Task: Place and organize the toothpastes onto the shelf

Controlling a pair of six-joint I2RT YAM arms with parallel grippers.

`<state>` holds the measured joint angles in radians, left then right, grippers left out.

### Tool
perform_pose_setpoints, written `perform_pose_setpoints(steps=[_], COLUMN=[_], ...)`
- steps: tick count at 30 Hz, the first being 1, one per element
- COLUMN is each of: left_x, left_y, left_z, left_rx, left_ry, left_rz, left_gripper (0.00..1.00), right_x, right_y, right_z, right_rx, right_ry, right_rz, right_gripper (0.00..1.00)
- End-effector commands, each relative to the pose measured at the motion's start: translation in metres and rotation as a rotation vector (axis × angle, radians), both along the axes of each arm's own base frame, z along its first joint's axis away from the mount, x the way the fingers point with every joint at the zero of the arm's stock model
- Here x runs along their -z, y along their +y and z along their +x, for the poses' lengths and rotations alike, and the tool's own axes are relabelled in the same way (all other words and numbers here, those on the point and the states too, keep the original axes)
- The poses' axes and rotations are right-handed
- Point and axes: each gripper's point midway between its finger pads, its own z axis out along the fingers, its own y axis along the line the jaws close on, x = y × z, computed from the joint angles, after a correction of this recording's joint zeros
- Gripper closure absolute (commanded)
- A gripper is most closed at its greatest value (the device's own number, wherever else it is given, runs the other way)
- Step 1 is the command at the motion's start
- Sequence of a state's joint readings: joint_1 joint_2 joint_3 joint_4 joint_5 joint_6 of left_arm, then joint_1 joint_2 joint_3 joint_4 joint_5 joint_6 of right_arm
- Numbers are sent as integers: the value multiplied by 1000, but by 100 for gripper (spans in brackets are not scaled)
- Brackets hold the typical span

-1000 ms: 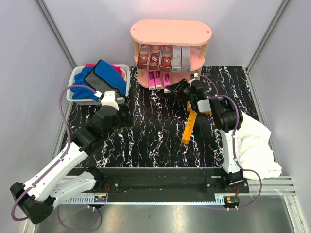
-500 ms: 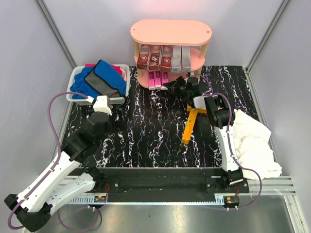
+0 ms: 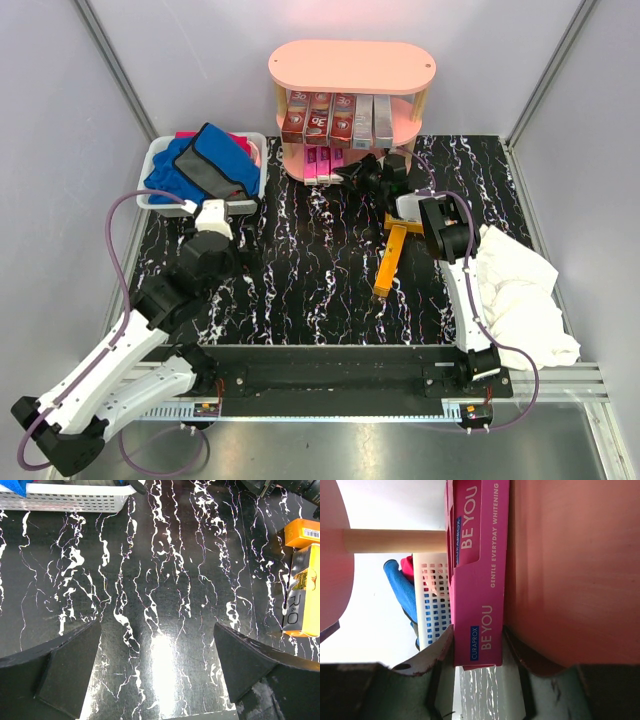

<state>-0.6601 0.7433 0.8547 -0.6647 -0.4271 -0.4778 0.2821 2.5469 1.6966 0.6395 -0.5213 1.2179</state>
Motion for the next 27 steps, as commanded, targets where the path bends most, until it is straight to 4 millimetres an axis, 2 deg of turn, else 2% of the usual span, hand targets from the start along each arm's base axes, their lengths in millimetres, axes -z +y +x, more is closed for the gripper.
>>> perform_pose_setpoints(steps=[1,2,3,4,6,7,9,10,16,18,20,21,22,23,25,27], left_x=[2,2,4,4,4,6,5,6,8,9,9,9,10,11,12,12], left_y=[-1,-1,-2,-3,-7,-7,-10,-11,-15,-16,-16,-15,-15,-16,-16,-17], left_z=[1,1,0,0,-1,-1,-2,-2,-4,-5,-6,-6,-7,-7,-7,-7], left_rx=[-13,-12,-10,-6,11,15,27,30,46,49,49,47,47,46,46,49], left_ry=[-9,-8,-3,-3,-5,-2,-4,-3,7,9,9,8,10,11,15,16], left_rz=[-18,-24,-28,-31,-46,-47,-61,-67,-84,-89,-93,-96,-97,-97,-103,-107], left_gripper=[1,1,1,1,1,1,1,1,1,1,1,1,1,1,1,1], right_x=[3,4,11,4,14,4,11,4,7,8,0,4,-5,0,-10,-12], right_y=[5,4,2,0,-6,-9,-14,-16,-20,-19,-21,-21,-22,-23,-23,-22], right_z=[-8,-10,-15,-16,-25,-25,-33,-33,-45,-50,-51,-58,-57,-63,-65,-69], right_rx=[-34,-32,-30,-19,-6,11,24,29,28,21,26,23,28,29,31,24], right_ry=[33,38,59,48,89,69,92,75,92,91,67,80,46,58,23,23], right_rz=[12,9,-1,-10,-48,-67,-95,-106,-119,-114,-98,-91,-77,-75,-47,-25], right_gripper=[61,59,49,43,30,27,21,17,4,4,4,4,5,9,13,19])
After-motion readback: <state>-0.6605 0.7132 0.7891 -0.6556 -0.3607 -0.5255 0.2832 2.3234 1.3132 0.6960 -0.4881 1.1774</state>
